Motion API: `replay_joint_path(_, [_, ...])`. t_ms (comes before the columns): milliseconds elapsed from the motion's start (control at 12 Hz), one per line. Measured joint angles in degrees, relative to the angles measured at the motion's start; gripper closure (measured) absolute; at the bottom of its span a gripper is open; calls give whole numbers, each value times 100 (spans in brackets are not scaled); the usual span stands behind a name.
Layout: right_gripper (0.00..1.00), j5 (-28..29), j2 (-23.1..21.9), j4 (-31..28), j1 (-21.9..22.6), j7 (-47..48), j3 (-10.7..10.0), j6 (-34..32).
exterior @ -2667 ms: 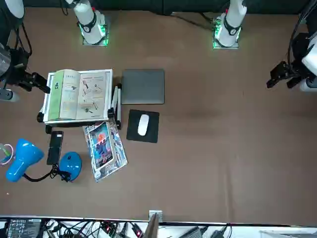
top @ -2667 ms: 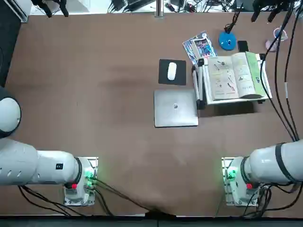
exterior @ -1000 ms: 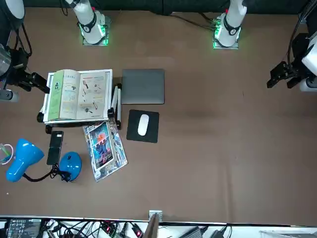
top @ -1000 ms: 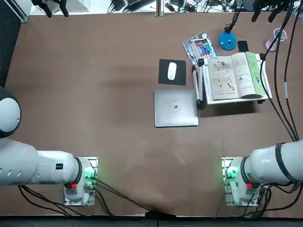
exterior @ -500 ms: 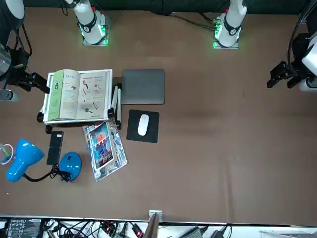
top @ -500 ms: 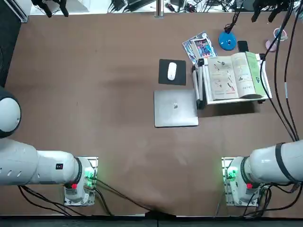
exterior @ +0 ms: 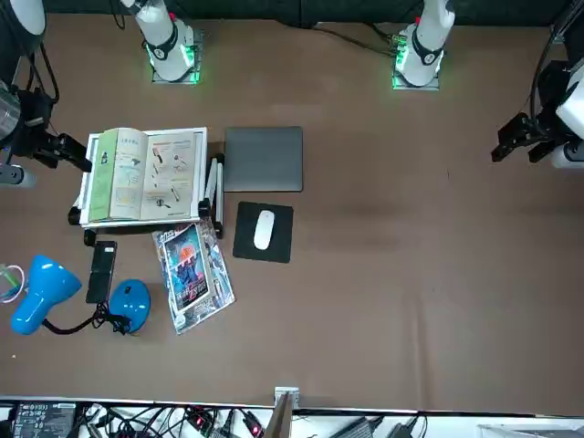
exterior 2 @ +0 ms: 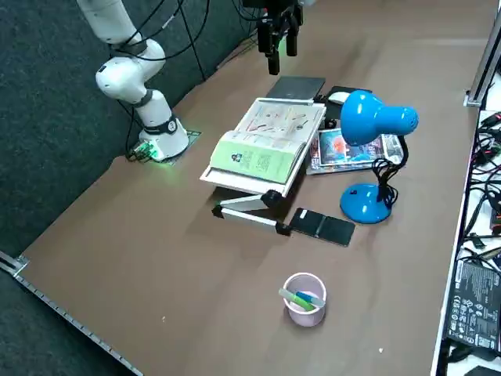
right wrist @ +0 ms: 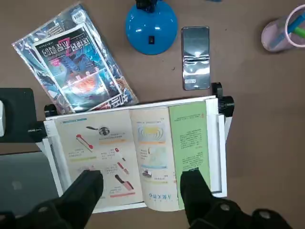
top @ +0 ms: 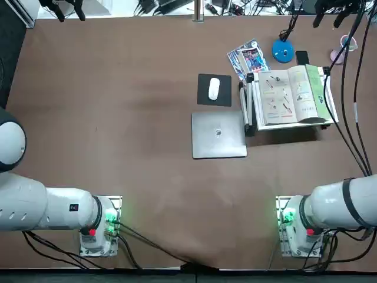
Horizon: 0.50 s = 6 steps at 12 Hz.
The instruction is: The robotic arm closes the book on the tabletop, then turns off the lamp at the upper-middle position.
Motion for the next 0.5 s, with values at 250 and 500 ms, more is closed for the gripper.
replay_joint_path(250, [0, -3, 1, 0, 0, 0, 0, -6])
replay_joint_path(500, [0, -8, 2, 0, -4, 0, 0, -17])
